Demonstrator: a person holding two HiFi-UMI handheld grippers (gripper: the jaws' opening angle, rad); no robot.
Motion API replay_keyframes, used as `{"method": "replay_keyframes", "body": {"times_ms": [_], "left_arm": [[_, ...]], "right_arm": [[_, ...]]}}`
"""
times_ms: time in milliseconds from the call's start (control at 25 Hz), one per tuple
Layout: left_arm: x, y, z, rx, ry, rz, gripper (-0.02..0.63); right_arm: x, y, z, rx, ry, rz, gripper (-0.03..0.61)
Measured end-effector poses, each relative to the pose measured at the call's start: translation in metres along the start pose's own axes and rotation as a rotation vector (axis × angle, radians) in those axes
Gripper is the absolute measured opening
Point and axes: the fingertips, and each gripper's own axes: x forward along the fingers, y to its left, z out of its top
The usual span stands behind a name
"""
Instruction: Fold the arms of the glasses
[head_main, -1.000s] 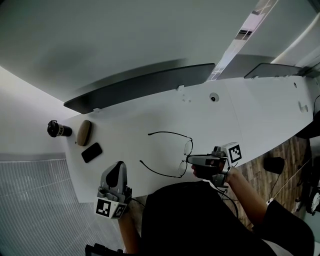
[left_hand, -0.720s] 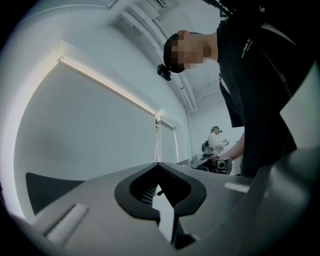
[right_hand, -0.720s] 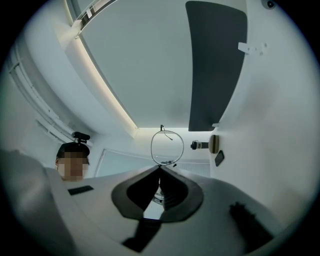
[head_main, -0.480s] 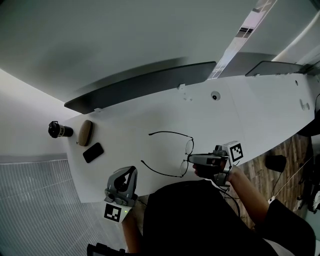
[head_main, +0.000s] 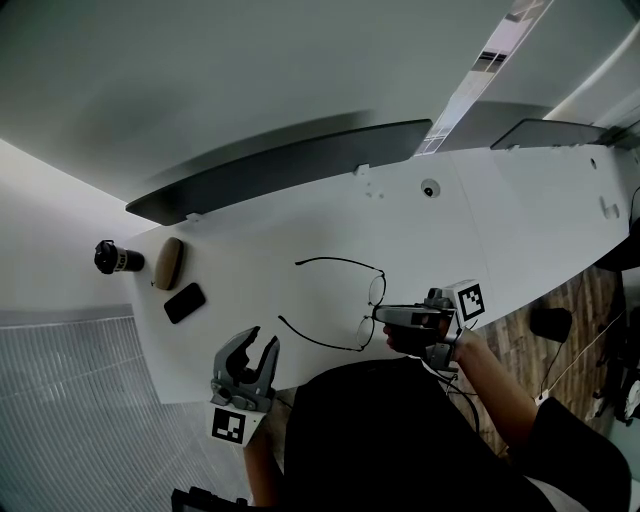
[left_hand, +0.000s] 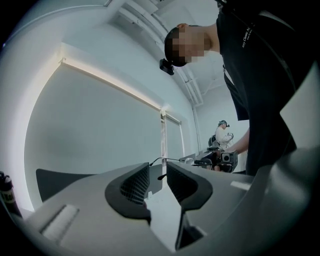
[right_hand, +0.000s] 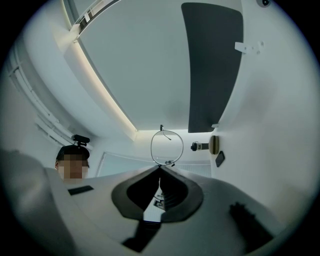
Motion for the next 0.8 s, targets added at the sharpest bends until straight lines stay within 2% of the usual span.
{"method": "replay_keyframes", "body": {"times_ms": [40, 80, 200, 240, 280, 320, 400, 520, 640, 800], "left_arm": [[-0.001, -0.001, -0.003, -0.078, -0.005, -0.024, 0.113], [-0.002, 0.000, -0.004, -0.224, -0.034, -0.063, 0.098], [0.001, 0.005, -0.006, -0.792, -0.169, -0.205, 0.092], [0.004, 0.004, -0.011, -0.932, -0.180, -0.222, 0.104], [0.007, 0.001, -0.015, -1.039, -0.175, -0.224, 0.155], [0.009, -0.003, -0.019, -1.121, -0.168, -0.222, 0.160], [0.014, -0.010, -0.019, -1.241, -0.180, -0.224, 0.152], [0.019, -0.012, -0.014, -1.339, -0.245, -0.241, 0.111], [0.022, -0.008, -0.014, -1.367, -0.284, -0.228, 0.114], [0.023, -0.008, -0.011, -1.380, -0.279, -0.241, 0.114]], "right_arm": [[0.001, 0.002, 0.000, -0.006, -0.003, 0.004, 0.011], [0.003, 0.005, 0.001, -0.017, -0.006, 0.010, 0.011], [0.007, 0.013, 0.003, -0.065, -0.010, 0.028, 0.011], [0.008, 0.015, 0.003, -0.082, -0.010, 0.034, 0.011], [0.009, 0.016, 0.004, -0.096, -0.011, 0.040, 0.011], [0.009, 0.018, 0.005, -0.106, -0.013, 0.046, 0.011], [0.010, 0.020, 0.006, -0.120, -0.019, 0.056, 0.011], [0.013, 0.025, 0.008, -0.136, -0.020, 0.076, 0.011], [0.017, 0.026, 0.006, -0.129, -0.005, 0.072, 0.011], [0.013, 0.022, 0.004, -0.123, 0.007, 0.065, 0.011]]}}
